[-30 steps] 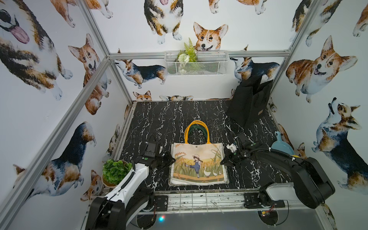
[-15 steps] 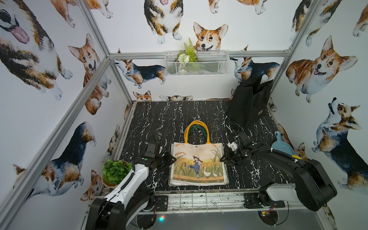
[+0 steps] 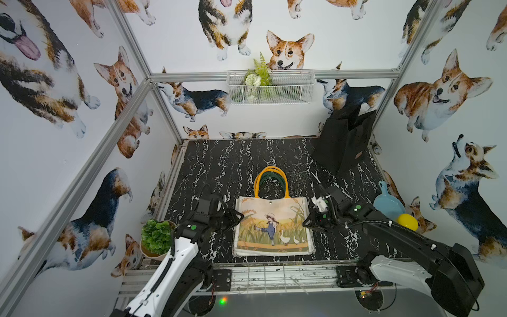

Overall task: Put away the canvas bag
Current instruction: Press the canvas bag at the center of the board.

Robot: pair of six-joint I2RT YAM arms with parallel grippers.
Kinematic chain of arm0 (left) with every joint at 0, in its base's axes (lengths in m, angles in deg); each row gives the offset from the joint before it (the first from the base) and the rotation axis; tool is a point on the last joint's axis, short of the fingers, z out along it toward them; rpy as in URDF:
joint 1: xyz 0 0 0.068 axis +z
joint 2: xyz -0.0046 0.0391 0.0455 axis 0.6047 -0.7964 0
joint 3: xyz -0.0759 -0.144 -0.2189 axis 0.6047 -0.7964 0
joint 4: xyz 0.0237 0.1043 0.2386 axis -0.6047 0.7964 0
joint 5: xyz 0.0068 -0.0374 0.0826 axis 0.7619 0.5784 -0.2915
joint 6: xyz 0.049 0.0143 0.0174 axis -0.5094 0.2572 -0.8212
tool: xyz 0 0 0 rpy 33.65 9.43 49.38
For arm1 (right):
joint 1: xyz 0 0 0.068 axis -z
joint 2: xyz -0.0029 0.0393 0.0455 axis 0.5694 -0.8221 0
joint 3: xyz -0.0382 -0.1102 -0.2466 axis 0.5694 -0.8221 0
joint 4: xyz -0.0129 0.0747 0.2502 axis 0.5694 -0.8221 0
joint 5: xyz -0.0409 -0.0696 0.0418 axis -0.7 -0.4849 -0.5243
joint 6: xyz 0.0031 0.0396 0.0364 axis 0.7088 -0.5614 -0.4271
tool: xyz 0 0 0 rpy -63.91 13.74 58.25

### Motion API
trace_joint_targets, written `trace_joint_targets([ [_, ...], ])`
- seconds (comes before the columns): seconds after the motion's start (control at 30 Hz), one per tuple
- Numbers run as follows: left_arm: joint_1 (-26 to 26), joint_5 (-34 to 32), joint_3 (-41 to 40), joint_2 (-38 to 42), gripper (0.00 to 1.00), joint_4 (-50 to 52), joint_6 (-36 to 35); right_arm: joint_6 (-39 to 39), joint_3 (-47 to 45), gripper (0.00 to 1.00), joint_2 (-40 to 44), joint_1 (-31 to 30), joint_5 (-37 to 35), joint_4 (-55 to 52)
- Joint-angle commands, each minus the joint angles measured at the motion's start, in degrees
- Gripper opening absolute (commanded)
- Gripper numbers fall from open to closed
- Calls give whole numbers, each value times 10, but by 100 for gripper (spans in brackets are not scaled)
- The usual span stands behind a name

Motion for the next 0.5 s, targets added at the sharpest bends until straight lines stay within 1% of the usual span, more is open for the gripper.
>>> trace_joint_targets([
  [0.0, -108, -35, -52, 50, 10, -53, 125, -73, -5, 28, -46, -89, -31, 107],
  [0.03, -146, -59, -66, 59, 0, -71, 151, -83, -3, 27, -67, -114, -36, 134],
  [0.07, -183, -83, -80, 64, 0, -85, 174, -89, 1, 27, -86, -130, -40, 151],
  [0.13, -239, -122, -92, 55, 0, -103, 199, -101, 14, 26, -122, -163, -45, 178],
  [0.2, -281, -153, -86, 33, 0, -107, 204, -106, 34, 25, -160, -186, -46, 196],
  [0.3, -318, -174, -70, -16, 0, -106, 192, -105, 70, 24, -214, -206, -46, 202],
  [0.4, -324, -178, -82, -45, 0, -118, 190, -107, 80, 23, -253, -209, -37, 215],
  [0.47, -324, -195, -107, -44, 0, -118, 196, -111, 67, 22, -273, -203, -32, 233],
])
